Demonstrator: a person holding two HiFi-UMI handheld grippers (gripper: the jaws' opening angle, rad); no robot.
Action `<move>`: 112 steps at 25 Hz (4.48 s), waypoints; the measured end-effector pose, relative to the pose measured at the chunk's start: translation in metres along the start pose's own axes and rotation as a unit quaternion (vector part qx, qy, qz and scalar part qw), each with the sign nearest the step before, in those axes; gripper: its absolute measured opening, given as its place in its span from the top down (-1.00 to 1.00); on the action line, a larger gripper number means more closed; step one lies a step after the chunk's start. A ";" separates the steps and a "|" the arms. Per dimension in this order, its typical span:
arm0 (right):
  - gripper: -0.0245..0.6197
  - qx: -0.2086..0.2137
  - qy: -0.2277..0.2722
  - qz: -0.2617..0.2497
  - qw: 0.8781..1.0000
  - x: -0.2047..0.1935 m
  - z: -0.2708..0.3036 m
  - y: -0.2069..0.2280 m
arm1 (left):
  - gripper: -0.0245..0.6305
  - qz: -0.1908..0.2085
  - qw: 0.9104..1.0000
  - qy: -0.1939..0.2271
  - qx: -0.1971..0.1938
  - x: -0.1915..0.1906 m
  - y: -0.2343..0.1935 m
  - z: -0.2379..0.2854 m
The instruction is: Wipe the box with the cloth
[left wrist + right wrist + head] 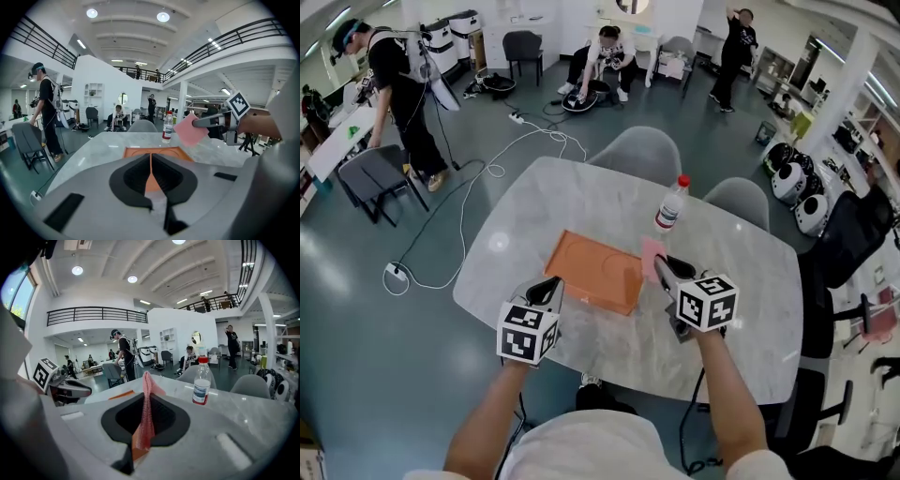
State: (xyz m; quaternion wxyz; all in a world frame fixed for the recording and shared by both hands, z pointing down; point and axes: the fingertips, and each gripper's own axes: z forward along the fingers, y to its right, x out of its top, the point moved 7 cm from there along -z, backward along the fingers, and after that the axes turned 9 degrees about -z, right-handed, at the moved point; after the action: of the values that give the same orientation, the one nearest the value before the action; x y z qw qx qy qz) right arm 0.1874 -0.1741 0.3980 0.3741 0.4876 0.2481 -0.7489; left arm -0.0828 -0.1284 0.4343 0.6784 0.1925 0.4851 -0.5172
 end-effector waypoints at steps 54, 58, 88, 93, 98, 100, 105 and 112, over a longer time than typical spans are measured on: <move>0.87 0.395 -0.131 -0.099 0.904 -0.015 0.236 -0.008 | 0.87 -0.089 0.990 -0.017 0.106 0.004 -0.050 0.078; 0.87 0.391 -0.133 -0.088 0.906 -0.019 0.228 -0.003 | 0.87 -0.085 0.992 -0.018 0.097 0.005 -0.047 0.080; 0.87 0.334 -0.154 -0.048 0.929 -0.046 0.152 0.051 | 0.87 -0.051 0.998 -0.033 0.024 0.018 -0.010 0.105; 0.87 0.321 -0.158 -0.041 0.933 -0.051 0.140 0.059 | 0.87 -0.045 0.998 -0.033 0.010 0.022 -0.004 0.111; 0.87 0.307 -0.164 -0.035 0.937 -0.056 0.126 0.067 | 0.88 -0.040 0.999 -0.035 -0.004 0.025 0.001 0.117; 0.87 0.301 -0.165 -0.031 0.939 -0.058 0.120 0.072 | 0.87 -0.037 0.999 -0.036 -0.011 0.025 0.005 0.120; 0.87 0.286 -0.170 -0.022 0.943 -0.062 0.110 0.077 | 0.87 -0.032 0.998 -0.039 -0.024 0.026 0.005 0.124; 0.87 0.255 -0.180 -0.022 0.950 -0.061 0.097 0.088 | 0.87 -0.025 0.998 -0.038 -0.037 0.027 0.000 0.127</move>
State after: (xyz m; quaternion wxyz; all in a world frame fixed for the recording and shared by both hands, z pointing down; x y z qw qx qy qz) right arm 0.2199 -0.2786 0.4919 0.2592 0.4185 -0.0120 -0.8704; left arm -0.0242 -0.2391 0.4691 0.6896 0.1352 0.4823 -0.5230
